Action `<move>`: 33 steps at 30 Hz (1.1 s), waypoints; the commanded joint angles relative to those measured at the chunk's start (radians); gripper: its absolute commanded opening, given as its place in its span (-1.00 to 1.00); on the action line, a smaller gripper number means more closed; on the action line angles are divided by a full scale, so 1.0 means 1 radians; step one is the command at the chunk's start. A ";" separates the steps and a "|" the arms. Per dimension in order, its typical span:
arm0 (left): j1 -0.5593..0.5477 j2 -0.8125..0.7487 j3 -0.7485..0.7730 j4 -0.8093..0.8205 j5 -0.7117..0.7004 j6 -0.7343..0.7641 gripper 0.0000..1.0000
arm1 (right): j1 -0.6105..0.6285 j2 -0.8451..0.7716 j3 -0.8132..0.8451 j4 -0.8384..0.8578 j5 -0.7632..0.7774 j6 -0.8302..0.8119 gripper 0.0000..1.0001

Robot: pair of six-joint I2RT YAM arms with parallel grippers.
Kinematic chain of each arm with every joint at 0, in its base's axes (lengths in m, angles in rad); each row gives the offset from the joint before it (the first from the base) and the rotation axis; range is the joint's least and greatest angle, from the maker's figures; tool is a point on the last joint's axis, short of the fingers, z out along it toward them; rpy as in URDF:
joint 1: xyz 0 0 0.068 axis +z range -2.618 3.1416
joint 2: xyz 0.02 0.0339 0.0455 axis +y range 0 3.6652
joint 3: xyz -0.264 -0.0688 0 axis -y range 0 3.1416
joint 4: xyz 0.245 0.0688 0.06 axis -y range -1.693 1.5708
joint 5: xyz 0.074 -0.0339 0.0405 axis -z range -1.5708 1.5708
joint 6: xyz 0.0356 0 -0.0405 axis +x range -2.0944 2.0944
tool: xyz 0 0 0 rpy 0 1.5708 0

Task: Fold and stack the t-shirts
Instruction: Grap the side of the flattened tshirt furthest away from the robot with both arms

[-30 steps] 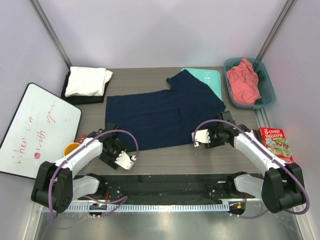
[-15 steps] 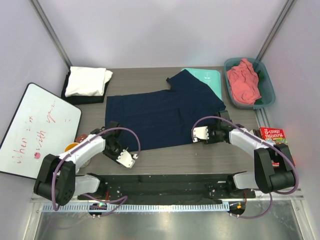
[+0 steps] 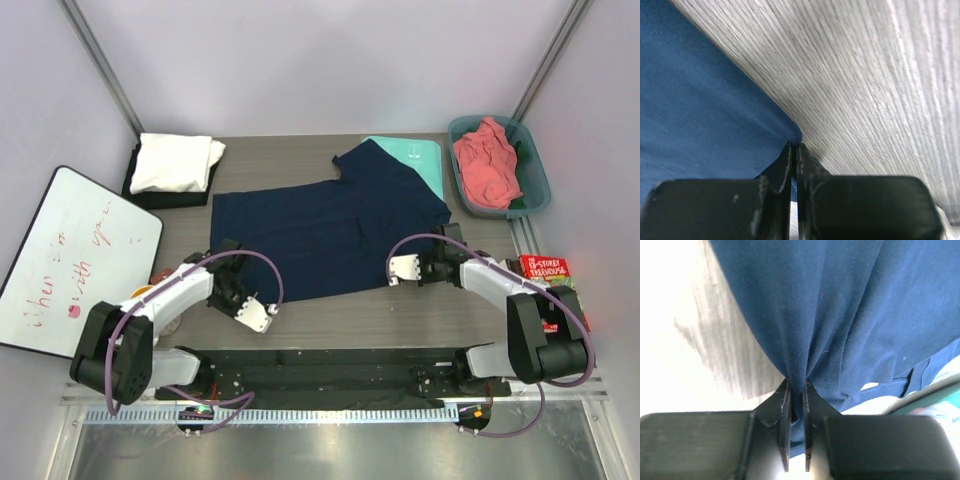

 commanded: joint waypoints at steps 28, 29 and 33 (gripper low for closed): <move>0.000 -0.269 0.184 -0.348 0.000 -0.118 0.63 | -0.018 -0.228 0.290 -0.695 -0.156 0.093 0.08; 0.005 -0.254 0.218 -0.306 -0.002 -0.146 0.63 | -0.020 -0.196 0.336 -0.684 -0.190 0.207 0.08; 0.018 -0.128 0.376 -0.005 -0.020 -0.360 0.62 | -0.041 -0.019 0.518 -0.510 -0.271 0.518 0.17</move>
